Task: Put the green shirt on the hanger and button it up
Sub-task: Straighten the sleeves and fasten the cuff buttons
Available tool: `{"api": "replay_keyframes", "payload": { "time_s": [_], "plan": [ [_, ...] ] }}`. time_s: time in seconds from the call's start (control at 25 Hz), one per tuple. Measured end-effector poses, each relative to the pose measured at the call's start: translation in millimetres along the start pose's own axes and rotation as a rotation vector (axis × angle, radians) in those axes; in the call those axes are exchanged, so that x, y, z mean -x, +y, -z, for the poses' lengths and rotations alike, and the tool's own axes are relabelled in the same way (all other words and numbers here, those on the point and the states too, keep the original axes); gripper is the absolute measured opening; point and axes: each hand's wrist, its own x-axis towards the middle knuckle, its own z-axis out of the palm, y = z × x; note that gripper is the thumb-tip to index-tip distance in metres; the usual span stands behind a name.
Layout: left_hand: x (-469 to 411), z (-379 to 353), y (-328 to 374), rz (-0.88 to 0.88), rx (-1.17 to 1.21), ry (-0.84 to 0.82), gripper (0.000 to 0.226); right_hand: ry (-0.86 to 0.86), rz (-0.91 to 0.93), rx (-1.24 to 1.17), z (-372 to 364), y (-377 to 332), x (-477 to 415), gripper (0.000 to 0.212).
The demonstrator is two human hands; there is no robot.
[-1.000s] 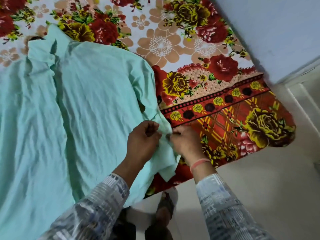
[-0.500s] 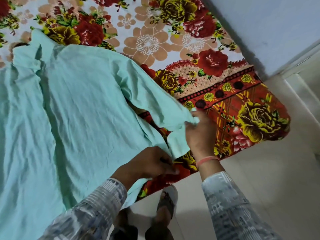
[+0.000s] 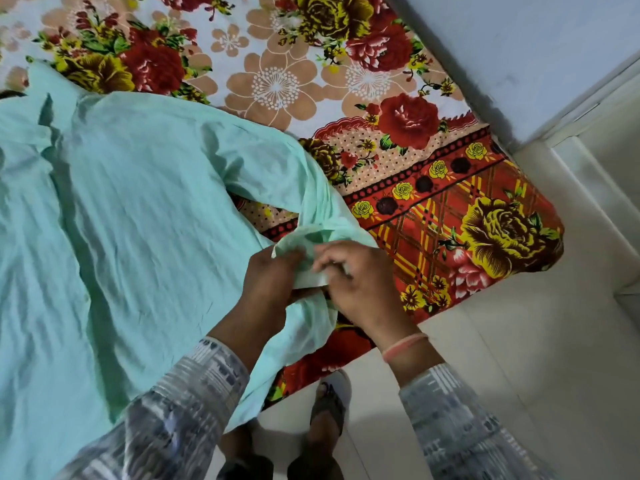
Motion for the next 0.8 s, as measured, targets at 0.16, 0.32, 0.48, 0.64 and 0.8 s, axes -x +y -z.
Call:
{"api": "replay_keyframes", "payload": {
  "time_s": [0.16,0.32,0.48,0.64,0.8],
  "plan": [
    [-9.3,21.7,-27.2,-0.035,-0.114,0.118,0.022,0.359,-0.298,0.336,4.7,37.5,0.9,0.039],
    [4.3,30.5,-43.9,-0.32,-0.614,0.254,0.049,0.05,-0.381,0.329,0.5,55.6,15.4,0.085],
    [9.2,37.2,-40.7,-0.672,-0.86,0.331,0.031,0.236,-0.218,0.402,-9.8,49.9,35.4,0.052],
    [9.8,24.7,-43.0,-0.835,-0.933,0.236,0.013,0.293,-0.27,0.333,-16.8,52.4,30.9,0.024],
    [12.9,9.5,-54.0,-0.693,-0.895,0.059,0.02,0.239,-0.299,0.572,-19.4,54.2,35.2,0.028]
  ]
}}
